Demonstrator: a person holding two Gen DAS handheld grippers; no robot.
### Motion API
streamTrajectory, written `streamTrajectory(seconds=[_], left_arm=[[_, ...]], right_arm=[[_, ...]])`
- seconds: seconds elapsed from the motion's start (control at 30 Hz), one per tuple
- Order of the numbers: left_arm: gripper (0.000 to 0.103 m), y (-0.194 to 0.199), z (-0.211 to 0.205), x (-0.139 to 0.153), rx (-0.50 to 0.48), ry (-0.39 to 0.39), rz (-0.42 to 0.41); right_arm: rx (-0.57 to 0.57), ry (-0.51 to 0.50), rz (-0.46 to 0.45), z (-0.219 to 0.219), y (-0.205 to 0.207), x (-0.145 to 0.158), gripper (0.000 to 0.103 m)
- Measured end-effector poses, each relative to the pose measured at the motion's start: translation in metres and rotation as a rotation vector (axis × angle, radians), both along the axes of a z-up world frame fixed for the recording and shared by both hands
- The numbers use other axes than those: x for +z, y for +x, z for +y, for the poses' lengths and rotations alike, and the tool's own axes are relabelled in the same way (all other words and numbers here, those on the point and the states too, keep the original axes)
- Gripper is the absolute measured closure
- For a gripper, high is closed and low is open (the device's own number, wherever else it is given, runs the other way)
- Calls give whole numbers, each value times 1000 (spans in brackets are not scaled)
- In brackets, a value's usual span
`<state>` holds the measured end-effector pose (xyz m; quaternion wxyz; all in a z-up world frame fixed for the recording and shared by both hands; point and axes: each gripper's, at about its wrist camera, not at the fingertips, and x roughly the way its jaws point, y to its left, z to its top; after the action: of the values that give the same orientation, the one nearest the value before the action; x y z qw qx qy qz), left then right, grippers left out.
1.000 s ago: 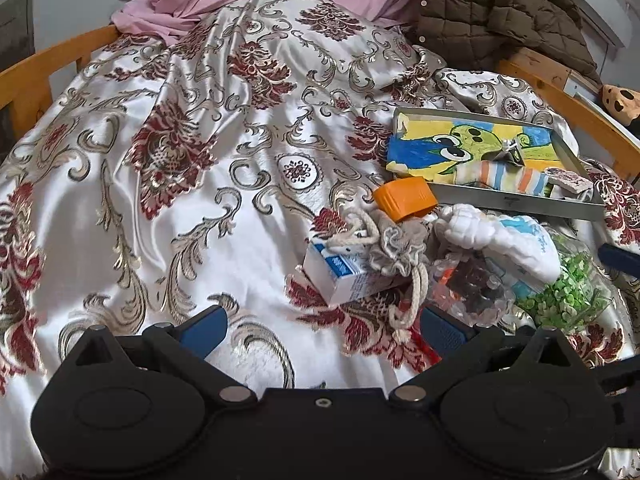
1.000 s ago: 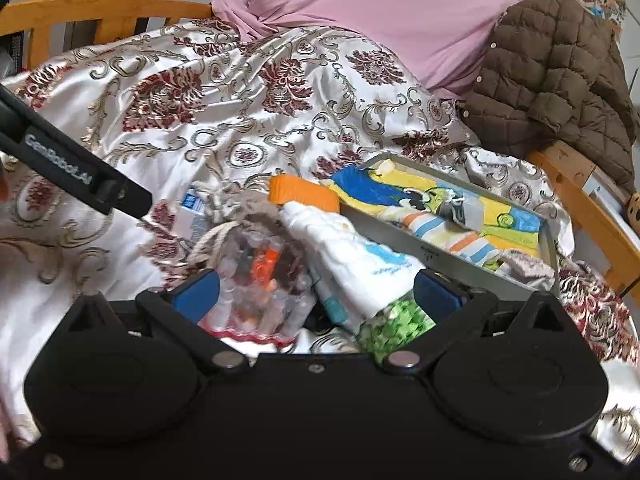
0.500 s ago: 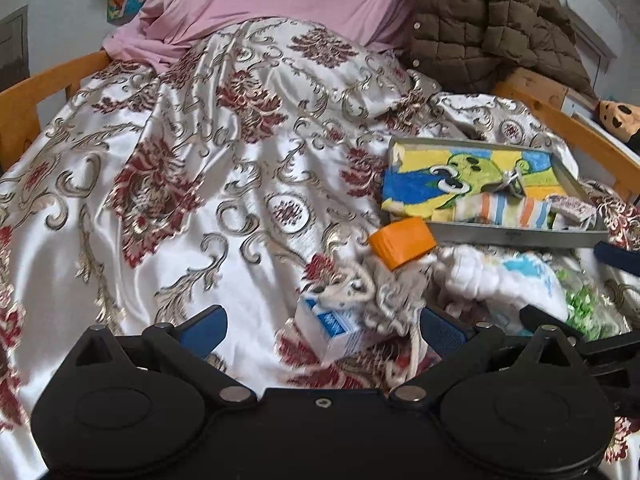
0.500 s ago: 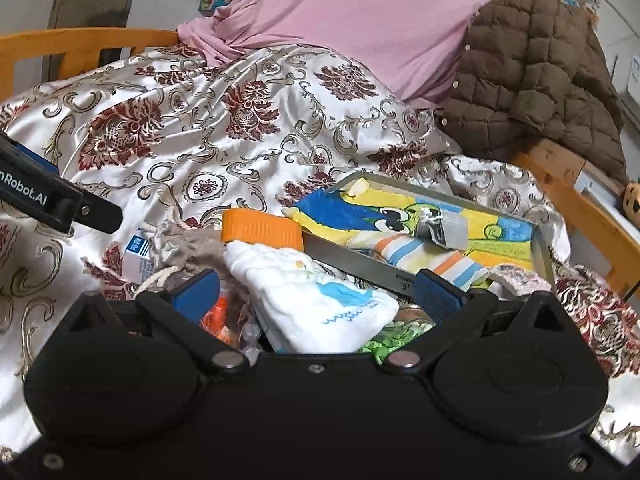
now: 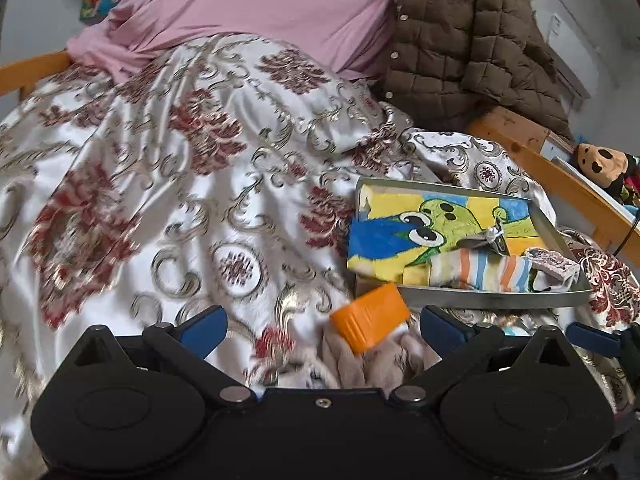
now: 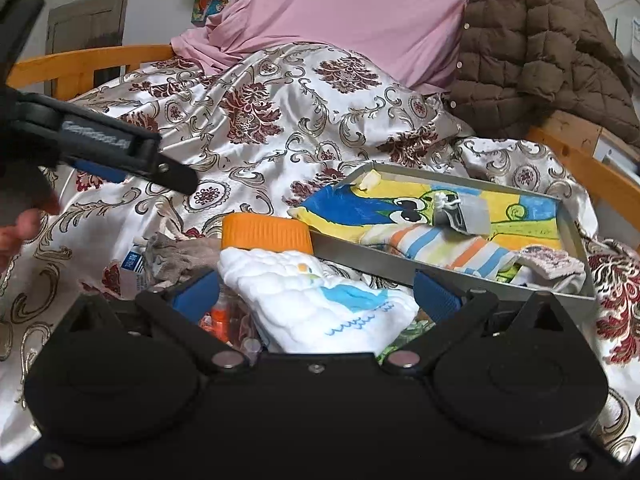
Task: Organize soft objects
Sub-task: 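Move the left tool to the orange silicone piece while the right tool approaches the blue-printed white towel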
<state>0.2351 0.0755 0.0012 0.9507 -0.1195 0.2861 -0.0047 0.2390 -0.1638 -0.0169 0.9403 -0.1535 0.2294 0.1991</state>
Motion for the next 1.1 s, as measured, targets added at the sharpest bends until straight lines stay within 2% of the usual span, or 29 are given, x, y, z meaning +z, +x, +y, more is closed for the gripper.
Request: streamTrajectory(seconds=[0.17, 0.4, 0.73, 0.97, 1.0, 1.1], left_arm=[[1, 21, -2, -10, -50, 13, -5], [1, 41, 3, -22, -84, -47, 46], [5, 64, 19, -42, -123, -218, 106], [16, 73, 26, -55, -131, -309, 144], [19, 74, 26, -56, -136, -314, 146], [26, 75, 25, -56, -156, -323, 141]], right_arm=[[-10, 10, 3, 1, 4, -3, 1], [-15, 26, 36, 6, 18, -6, 1], [4, 53, 115, 10, 54, -3, 1], [27, 47, 162, 19, 61, -8, 1], [23, 44, 172, 20, 62, -9, 2], [17, 42, 195, 22, 63, -12, 15]])
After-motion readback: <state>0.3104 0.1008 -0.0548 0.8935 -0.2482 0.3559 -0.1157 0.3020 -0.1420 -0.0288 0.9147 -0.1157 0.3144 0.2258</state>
